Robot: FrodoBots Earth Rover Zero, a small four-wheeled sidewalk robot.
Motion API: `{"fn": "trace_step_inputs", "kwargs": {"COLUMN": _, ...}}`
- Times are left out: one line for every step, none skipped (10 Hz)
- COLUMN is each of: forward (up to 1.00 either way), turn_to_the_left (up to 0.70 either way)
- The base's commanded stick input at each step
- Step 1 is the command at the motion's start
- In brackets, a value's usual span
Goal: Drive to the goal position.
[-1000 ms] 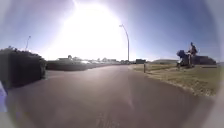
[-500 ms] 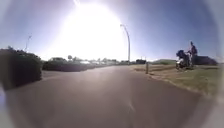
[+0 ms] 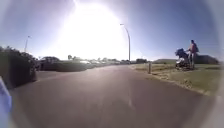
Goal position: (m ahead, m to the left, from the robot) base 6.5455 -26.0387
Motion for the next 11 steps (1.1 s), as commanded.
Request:
{"fn": "trace_step_inputs", "kwargs": {"forward": 0.70, "turn_to_the_left": 0.00}}
{"fn": "trace_step_inputs", "kwargs": {"forward": 0.70, "turn_to_the_left": 0.00}}
{"fn": "trace_step_inputs", "kwargs": {"forward": 0.70, "turn_to_the_left": 0.00}}
{"fn": "trace_step_inputs", "kwargs": {"forward": 0.70, "turn_to_the_left": 0.00}}
{"fn": "trace_step_inputs", "kwargs": {"forward": 0.70, "turn_to_the_left": 0.00}}
{"fn": "trace_step_inputs", "kwargs": {"forward": 0.70, "turn_to_the_left": 0.00}}
{"fn": "trace_step_inputs", "kwargs": {"forward": 0.70, "turn_to_the_left": 0.00}}
{"fn": "trace_step_inputs", "kwargs": {"forward": 0.70, "turn_to_the_left": 0.00}}
{"fn": "trace_step_inputs", "kwargs": {"forward": 0.70, "turn_to_the_left": 0.00}}
{"fn": "trace_step_inputs", "kwargs": {"forward": 0.70, "turn_to_the_left": 0.00}}
{"fn": "trace_step_inputs", "kwargs": {"forward": 0.70, "turn_to_the_left": 0.00}}
